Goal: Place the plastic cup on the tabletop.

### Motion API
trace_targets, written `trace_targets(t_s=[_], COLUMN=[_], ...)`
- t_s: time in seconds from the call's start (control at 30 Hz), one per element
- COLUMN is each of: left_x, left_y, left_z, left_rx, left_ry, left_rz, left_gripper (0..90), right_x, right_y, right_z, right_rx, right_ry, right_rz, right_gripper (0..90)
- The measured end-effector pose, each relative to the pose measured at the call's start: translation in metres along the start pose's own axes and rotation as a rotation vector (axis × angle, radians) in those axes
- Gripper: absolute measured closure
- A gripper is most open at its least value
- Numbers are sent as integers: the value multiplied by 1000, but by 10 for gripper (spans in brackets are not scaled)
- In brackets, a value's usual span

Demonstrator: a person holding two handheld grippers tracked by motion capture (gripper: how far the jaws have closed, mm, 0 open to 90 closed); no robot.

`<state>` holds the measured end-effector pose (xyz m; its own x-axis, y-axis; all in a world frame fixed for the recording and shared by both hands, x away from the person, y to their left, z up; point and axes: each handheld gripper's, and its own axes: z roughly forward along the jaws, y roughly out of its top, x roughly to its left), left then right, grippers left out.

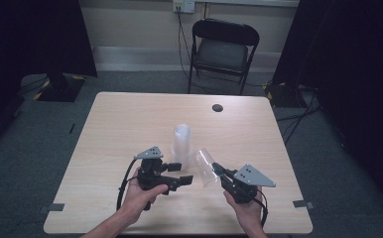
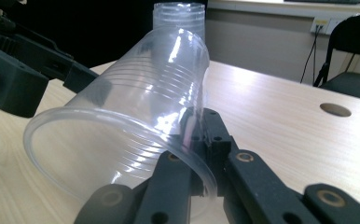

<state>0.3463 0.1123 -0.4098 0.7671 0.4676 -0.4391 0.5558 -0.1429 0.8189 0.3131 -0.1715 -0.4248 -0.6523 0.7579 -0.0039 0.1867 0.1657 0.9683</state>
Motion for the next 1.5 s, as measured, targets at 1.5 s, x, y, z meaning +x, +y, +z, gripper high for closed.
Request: trace_targets(t_s=[1.5], left_x=[-20], left_y=[-31], left_z=[11], left_rx=[175], left_ry=[132], left_rz=[566], left_gripper=[178], right_x=[0], right_y=[-7], right_z=[22], right_rx=[478], right_ry=[327], right_rz=[101], right_gripper=[886])
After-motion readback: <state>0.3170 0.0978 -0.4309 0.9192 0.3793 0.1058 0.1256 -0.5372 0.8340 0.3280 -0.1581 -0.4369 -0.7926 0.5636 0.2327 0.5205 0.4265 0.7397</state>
